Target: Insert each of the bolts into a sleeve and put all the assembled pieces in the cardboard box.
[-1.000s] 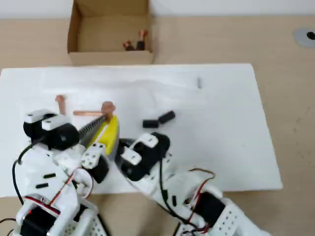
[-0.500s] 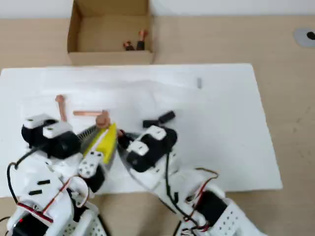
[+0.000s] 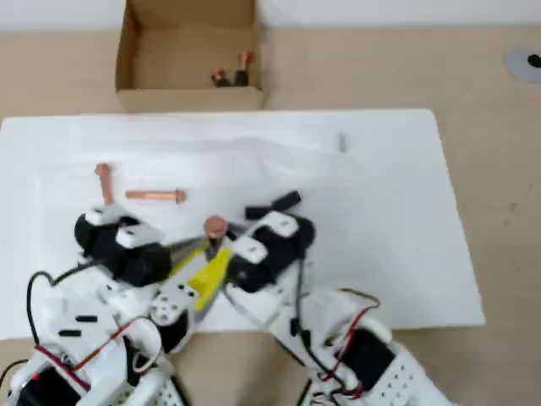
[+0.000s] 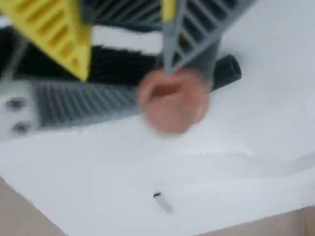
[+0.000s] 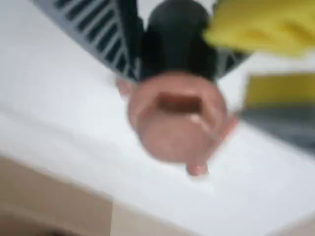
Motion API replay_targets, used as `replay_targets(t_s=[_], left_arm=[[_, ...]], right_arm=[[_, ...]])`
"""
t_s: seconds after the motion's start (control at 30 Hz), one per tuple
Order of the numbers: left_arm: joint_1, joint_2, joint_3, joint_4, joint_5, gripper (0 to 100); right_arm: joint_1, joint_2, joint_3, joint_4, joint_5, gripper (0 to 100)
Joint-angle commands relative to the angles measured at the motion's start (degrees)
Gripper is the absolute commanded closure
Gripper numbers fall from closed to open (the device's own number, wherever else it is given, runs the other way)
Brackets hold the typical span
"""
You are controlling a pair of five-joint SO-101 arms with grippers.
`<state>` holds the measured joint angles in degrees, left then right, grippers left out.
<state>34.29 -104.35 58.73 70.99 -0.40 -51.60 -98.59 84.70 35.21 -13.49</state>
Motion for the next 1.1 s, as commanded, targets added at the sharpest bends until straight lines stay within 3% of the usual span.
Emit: replay_targets(t_s=[0.0,0.13,0.23,0.33,0.47,0.7,1.07], left_arm=[[-7.2,0.1,-3.8,0.4,-3.2,88],[-14.1,0.3,-9.2,2.9,-3.9,87],[-15.0,2.6,-15.6,7.6,-3.9,87],[-17.7,8.0,-22.1,11.3,-4.0,88],[-27.3,15.6,-25.2,11.6,-8.5,88],[-40.3,22.0,-22.6,5.0,-17.0,88],[-47.4,22.3,-6.4,-8.5,-17.1,88]], right_arm=[[1.2,-0.7,-3.4,-1.0,-0.3,98.9],[3.6,0.2,-5.5,-1.6,1.1,98.9],[8.8,6.3,-10.2,-4.1,1.0,98.9],[13.0,18.6,-19.2,-8.0,0.9,98.9],[15.3,39.7,-37.2,-10.5,0.7,98.9],[20.4,71.7,-69.8,-10.7,0.6,98.9],[27.6,122.2,-117.2,-10.7,0.6,98.9]])
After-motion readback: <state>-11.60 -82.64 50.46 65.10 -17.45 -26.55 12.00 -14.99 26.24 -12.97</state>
